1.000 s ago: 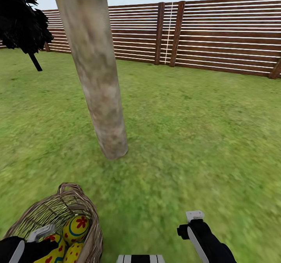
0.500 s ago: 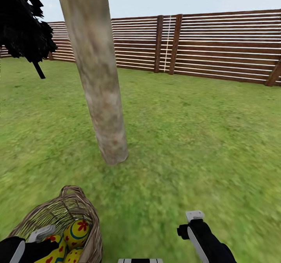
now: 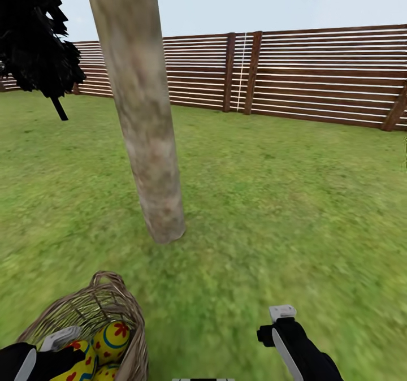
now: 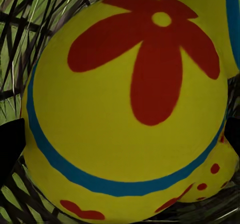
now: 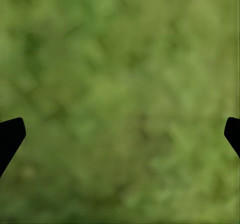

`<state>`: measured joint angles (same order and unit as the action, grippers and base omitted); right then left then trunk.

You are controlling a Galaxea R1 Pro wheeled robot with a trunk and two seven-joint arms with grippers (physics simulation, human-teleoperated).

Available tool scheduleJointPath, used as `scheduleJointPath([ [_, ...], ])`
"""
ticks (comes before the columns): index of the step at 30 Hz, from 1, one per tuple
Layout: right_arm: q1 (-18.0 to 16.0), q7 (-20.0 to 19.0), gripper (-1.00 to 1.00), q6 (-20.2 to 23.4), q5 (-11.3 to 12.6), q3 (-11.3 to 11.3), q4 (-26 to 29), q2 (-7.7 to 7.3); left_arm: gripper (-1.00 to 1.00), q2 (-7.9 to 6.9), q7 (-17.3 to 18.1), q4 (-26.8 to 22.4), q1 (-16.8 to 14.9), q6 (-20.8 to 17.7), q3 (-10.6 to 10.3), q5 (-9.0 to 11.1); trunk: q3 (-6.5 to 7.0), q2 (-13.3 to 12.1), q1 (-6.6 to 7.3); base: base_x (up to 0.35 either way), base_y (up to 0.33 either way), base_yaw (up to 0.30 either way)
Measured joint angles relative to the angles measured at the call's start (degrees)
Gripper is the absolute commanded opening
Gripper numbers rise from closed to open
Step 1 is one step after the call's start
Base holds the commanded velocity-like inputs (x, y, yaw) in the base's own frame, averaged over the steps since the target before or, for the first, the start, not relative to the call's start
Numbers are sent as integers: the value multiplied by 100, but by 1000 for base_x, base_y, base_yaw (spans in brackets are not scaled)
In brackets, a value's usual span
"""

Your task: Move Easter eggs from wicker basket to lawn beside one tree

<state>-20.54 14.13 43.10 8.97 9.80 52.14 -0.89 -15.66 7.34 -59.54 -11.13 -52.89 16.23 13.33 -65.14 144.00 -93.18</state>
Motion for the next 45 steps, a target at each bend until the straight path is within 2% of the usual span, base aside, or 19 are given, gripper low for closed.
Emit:
scheduleJointPath([
  [7, 0, 0, 100, 4, 0, 4, 0, 9, -100, 0, 0, 0, 0, 0, 0, 12, 155, -9, 18, 0, 0, 0],
  [24, 0, 3, 100, 2, -8, -6, 0, 1, -100, 17, 0, 2, 0, 1, -34, -12, 178, -11, 20, 0, 0, 0],
  [45, 0, 9, 100, 3, -30, 11, 0, 17, -100, 9, 7, 8, 0, -20, -9, 42, 643, -39, 75, 0, 0, 0],
])
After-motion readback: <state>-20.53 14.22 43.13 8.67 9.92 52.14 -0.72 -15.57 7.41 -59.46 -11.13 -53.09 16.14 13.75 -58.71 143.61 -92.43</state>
